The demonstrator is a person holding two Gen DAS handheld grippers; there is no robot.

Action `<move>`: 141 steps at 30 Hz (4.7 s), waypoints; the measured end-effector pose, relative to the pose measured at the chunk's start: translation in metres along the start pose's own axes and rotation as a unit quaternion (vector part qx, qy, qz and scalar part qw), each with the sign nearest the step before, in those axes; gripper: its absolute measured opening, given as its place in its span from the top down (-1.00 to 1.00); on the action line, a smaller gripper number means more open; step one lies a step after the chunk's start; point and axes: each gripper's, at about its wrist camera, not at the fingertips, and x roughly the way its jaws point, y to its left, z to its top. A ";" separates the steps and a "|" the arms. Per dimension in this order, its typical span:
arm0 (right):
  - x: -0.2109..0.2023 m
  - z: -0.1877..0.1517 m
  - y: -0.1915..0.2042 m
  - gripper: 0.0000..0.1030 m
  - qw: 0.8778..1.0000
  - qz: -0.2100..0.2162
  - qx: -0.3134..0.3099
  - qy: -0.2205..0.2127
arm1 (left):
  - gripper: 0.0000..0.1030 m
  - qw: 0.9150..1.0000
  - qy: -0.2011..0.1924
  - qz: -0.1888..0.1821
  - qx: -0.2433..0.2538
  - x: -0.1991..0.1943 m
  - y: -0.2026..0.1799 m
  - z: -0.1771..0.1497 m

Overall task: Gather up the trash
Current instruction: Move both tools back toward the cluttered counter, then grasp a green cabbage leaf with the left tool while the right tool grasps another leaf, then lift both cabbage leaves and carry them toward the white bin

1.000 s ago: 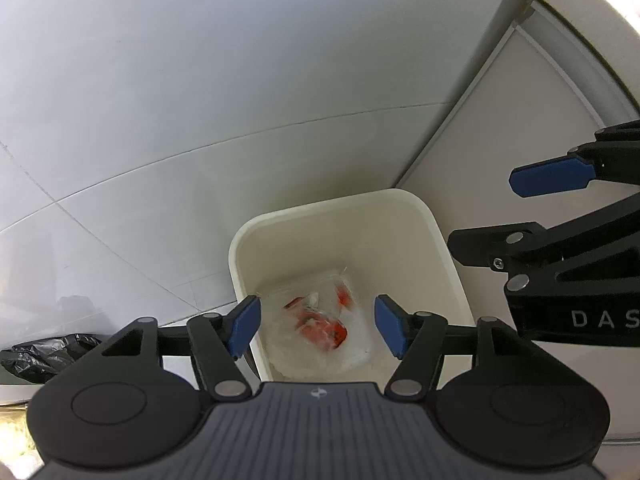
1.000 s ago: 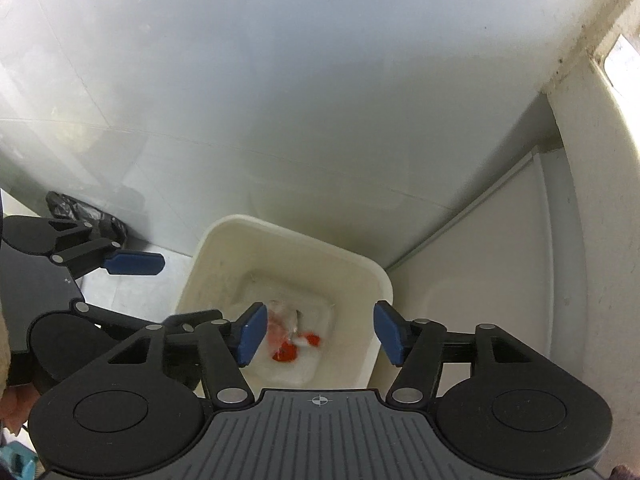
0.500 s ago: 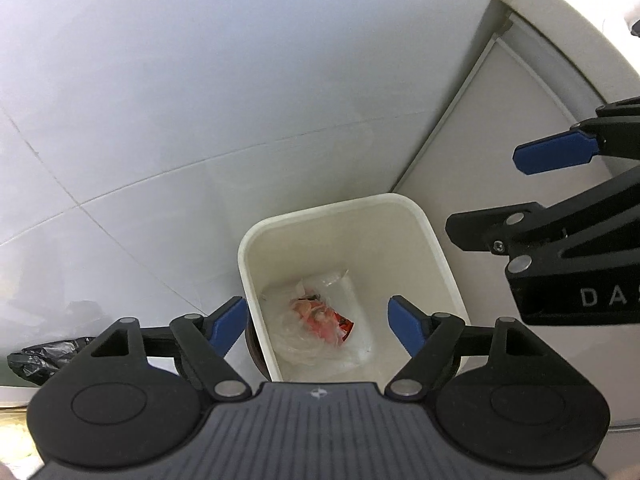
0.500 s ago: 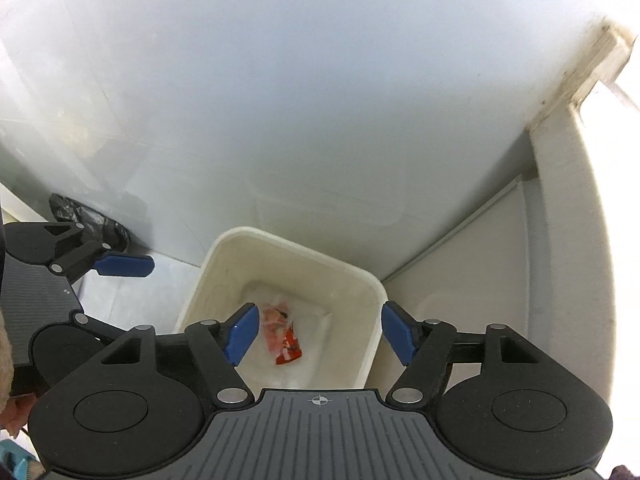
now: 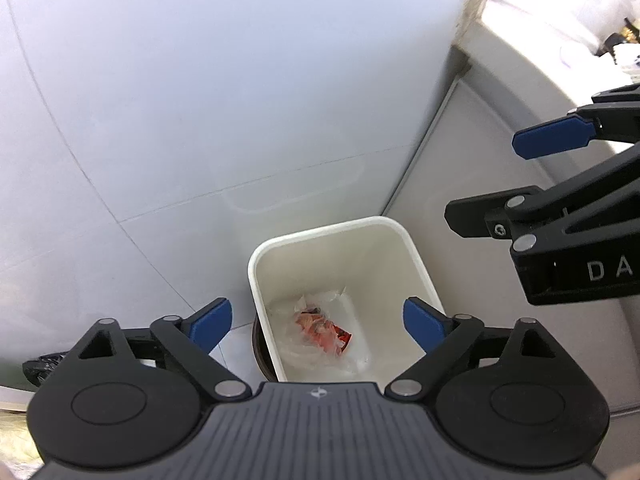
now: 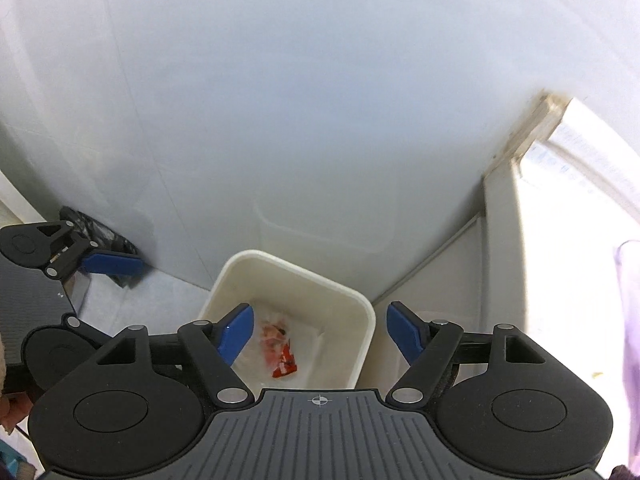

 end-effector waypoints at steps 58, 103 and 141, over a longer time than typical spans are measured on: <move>-0.235 -0.236 -0.290 -0.85 0.910 -0.223 0.317 -0.149 | -0.97 0.939 -0.124 -0.182 0.263 -0.095 -0.305 0.137; -0.210 -0.244 -0.360 0.91 0.910 -0.118 0.344 -0.200 | 0.93 0.863 -0.005 -0.227 0.451 -0.010 -0.514 0.269; -0.264 -0.226 -0.309 0.92 0.906 -0.134 0.328 -0.230 | 0.94 0.902 -0.093 -0.229 0.355 -0.116 -0.404 0.236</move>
